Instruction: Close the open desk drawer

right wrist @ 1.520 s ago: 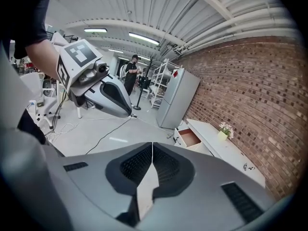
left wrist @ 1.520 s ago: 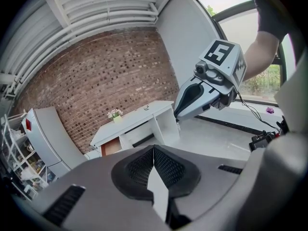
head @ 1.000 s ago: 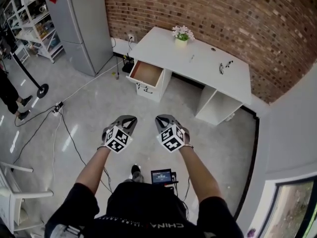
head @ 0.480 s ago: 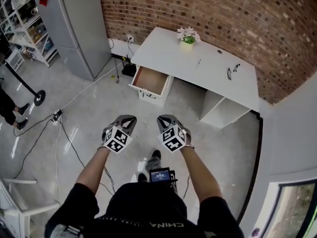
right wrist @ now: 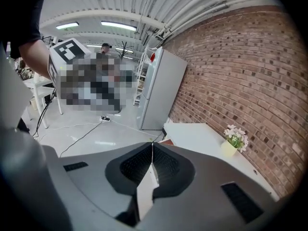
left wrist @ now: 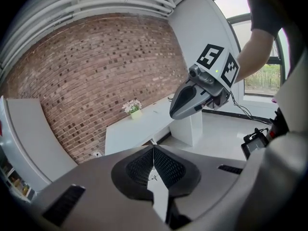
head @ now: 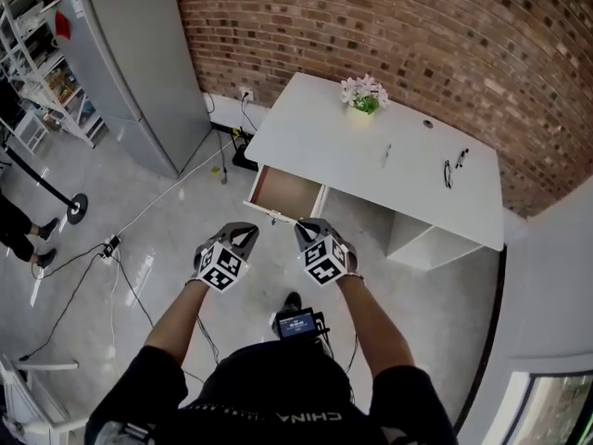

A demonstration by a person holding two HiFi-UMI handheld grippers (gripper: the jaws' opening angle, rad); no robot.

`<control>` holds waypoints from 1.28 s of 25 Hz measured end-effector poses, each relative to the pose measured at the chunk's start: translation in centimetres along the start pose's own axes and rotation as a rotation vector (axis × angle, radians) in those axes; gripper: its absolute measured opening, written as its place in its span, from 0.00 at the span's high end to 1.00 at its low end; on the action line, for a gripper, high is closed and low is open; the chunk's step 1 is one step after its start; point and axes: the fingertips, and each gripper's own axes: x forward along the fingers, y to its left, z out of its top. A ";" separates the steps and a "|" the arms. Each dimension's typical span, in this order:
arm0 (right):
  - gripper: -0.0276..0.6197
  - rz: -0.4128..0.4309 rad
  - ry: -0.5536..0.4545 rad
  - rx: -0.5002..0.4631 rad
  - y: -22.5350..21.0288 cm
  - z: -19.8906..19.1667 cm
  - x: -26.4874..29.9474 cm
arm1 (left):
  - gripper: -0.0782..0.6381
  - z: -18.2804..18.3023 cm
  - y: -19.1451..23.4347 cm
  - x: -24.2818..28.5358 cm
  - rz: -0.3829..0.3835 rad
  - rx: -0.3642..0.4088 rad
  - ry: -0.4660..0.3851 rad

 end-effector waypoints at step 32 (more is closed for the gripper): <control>0.93 -0.152 0.045 0.136 -17.0 6.5 14.3 | 0.87 4.1 19.3 16.7 -0.183 0.107 -0.065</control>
